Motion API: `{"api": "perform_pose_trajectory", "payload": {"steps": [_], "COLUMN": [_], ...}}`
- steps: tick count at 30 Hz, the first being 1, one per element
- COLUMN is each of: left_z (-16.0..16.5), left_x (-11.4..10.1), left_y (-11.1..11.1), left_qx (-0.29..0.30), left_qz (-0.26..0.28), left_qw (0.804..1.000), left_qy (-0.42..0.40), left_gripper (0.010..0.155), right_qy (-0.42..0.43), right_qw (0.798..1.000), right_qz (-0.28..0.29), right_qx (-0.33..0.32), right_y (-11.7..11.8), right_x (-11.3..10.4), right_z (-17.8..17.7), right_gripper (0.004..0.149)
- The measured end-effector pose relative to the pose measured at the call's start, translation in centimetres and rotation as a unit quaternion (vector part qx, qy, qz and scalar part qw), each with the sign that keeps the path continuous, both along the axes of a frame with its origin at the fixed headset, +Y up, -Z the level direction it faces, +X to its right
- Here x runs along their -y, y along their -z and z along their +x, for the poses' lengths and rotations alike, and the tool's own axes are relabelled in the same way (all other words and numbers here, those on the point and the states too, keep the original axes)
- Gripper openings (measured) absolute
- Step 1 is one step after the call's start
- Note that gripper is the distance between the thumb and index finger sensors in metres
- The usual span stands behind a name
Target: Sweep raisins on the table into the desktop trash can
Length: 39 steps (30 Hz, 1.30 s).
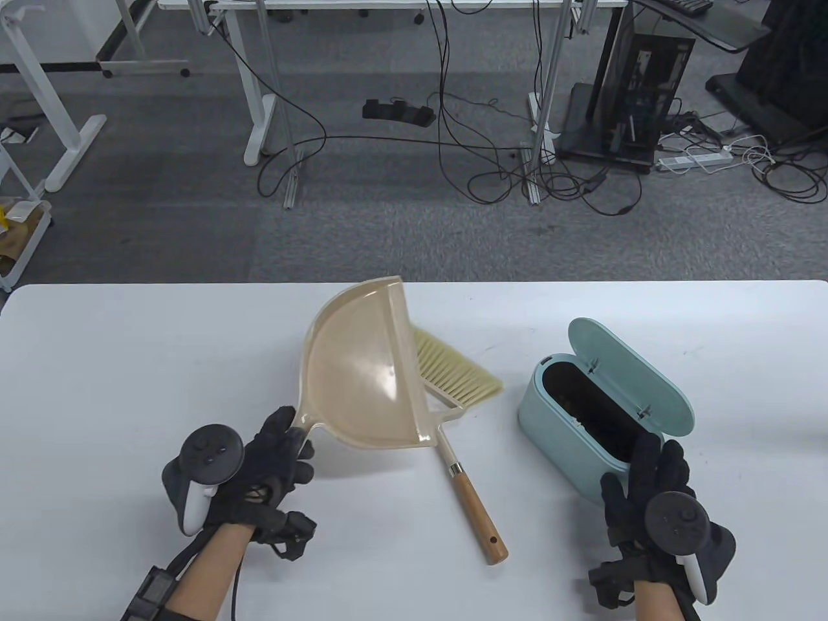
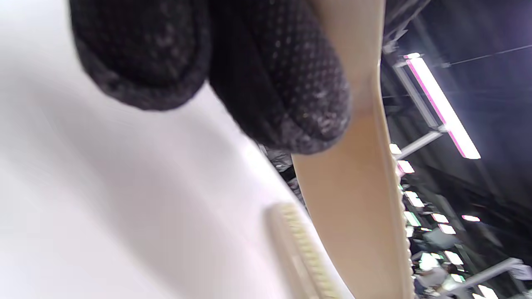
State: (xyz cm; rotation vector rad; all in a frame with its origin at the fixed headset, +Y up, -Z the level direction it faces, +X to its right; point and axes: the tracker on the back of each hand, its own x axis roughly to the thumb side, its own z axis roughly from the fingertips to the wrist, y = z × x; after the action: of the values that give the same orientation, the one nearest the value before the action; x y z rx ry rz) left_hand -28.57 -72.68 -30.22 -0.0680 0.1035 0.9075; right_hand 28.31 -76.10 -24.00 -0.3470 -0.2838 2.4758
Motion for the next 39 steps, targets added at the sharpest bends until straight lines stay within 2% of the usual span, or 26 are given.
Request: {"api": "perform_pose_trajectory", "payload": {"steps": [5, 9, 19, 23, 26, 28, 29, 30, 31, 33, 34, 36, 39], "left_z": [-2.7, -3.0, -3.7, -4.0, -4.6, -5.0, -5.1, -5.2, -5.1, -4.2, -3.3, -1.6, 0.5], "left_x": [3.3, 4.9, 6.8, 7.0, 6.3, 5.1, 4.5, 3.4, 2.6, 0.7, -0.1, -1.0, -1.0], "left_y": [-0.5, -0.5, 0.0, -0.3, -0.9, -1.6, -1.8, -2.1, -2.3, -3.0, -3.5, -4.5, -5.4], "left_qx": [-0.010, -0.001, 0.009, 0.015, 0.014, -0.032, -0.059, -0.055, -0.031, 0.004, 0.037, 0.088, 0.148], "left_qz": [-0.077, -0.105, -0.178, -0.182, -0.138, -0.078, -0.040, 0.024, 0.058, 0.117, 0.144, 0.161, 0.167], "left_qw": [0.997, 0.994, 0.983, 0.982, 0.987, 0.994, 0.997, 0.998, 0.996, 0.977, 0.959, 0.934, 0.906], "left_qy": [-0.006, -0.003, -0.034, -0.053, -0.077, -0.064, -0.042, 0.012, 0.061, 0.179, 0.239, 0.308, 0.359], "left_gripper": [0.054, 0.055, 0.055, 0.060, 0.080, 0.094, 0.096, 0.097, 0.097, 0.099, 0.099, 0.099, 0.098], "right_qy": [0.003, 0.004, 0.024, 0.036, 0.036, 0.038, 0.040, 0.041, 0.042, 0.043, 0.048, 0.056, 0.053], "right_qw": [1.000, 1.000, 1.000, 0.999, 0.999, 0.999, 0.999, 0.999, 0.999, 0.999, 0.999, 0.998, 0.998], "right_qz": [-0.006, -0.009, -0.019, -0.018, -0.018, -0.014, -0.012, -0.012, -0.010, -0.008, -0.005, 0.004, 0.046], "right_qx": [0.002, 0.002, 0.001, 0.001, 0.002, 0.003, 0.003, 0.003, 0.002, 0.000, -0.003, -0.007, -0.007], "right_y": [0.0, 0.0, -0.1, -0.1, -0.1, -0.1, -0.1, -0.1, -0.1, -0.1, -0.1, -0.2, -0.4], "right_x": [-0.1, 0.0, 0.0, 0.2, 0.2, 0.2, 0.2, 0.2, 0.2, 0.2, 0.1, 0.0, -0.6], "right_z": [-0.1, -0.1, 0.3, 0.3, 0.4, 0.4, 0.4, 0.4, 0.4, 0.5, 0.6, 0.7, 0.9], "right_gripper": [0.080, 0.081, 0.078, 0.078, 0.078, 0.077, 0.077, 0.077, 0.077, 0.077, 0.077, 0.077, 0.080]}}
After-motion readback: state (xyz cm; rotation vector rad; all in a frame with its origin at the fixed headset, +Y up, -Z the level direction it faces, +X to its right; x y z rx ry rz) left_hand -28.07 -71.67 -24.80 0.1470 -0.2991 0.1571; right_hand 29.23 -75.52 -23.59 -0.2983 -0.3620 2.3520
